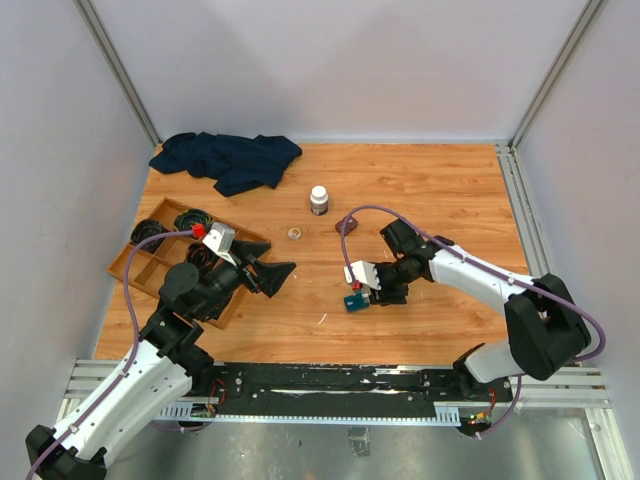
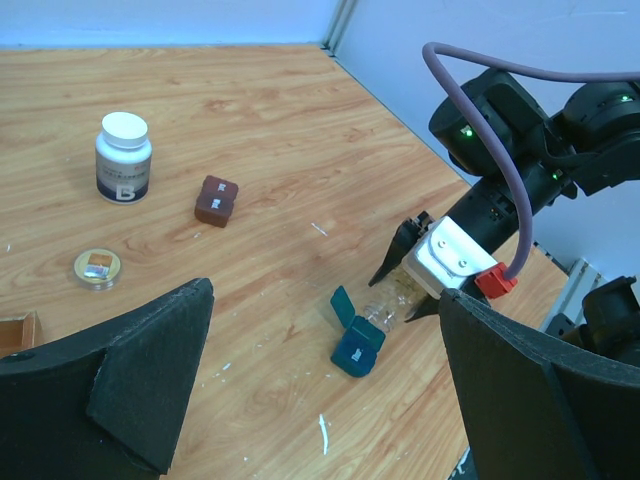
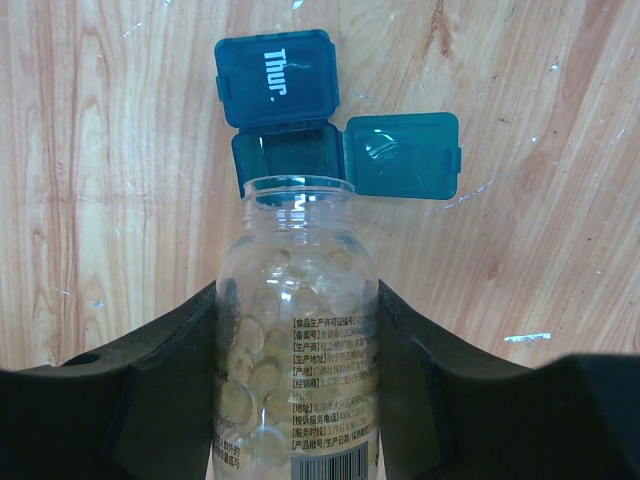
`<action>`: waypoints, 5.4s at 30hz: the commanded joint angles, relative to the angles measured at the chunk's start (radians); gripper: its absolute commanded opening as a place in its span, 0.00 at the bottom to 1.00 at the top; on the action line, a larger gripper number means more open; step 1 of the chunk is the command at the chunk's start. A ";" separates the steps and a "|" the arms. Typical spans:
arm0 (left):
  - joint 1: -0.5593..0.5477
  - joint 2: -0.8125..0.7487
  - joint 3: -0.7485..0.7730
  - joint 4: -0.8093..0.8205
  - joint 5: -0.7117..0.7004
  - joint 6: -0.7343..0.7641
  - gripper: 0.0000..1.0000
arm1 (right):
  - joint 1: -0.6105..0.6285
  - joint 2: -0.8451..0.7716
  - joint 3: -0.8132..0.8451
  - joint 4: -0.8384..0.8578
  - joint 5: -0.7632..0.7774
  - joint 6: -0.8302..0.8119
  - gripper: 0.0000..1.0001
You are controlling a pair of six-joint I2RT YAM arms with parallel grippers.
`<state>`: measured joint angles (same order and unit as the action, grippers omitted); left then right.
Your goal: Sort the pills into containers
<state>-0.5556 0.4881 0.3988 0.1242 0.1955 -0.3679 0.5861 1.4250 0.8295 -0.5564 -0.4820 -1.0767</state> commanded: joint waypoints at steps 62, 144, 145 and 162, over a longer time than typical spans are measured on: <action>0.005 -0.012 0.006 0.003 0.005 0.003 0.99 | 0.052 -0.007 0.030 0.002 0.089 0.076 0.01; 0.065 1.287 0.679 -0.230 -0.409 0.095 0.70 | -0.393 -0.346 -0.295 1.497 -0.736 1.505 0.01; 0.065 1.304 0.696 -0.237 -0.419 0.100 0.69 | -0.392 -0.344 -0.296 1.499 -0.737 1.506 0.01; 0.065 1.423 0.803 -0.292 -0.421 0.132 0.58 | -0.405 -0.326 -0.294 1.515 -0.742 1.524 0.01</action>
<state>-0.4950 1.8881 1.1671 -0.1581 -0.2127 -0.2501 0.1978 1.0996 0.5110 0.9161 -1.2064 0.4419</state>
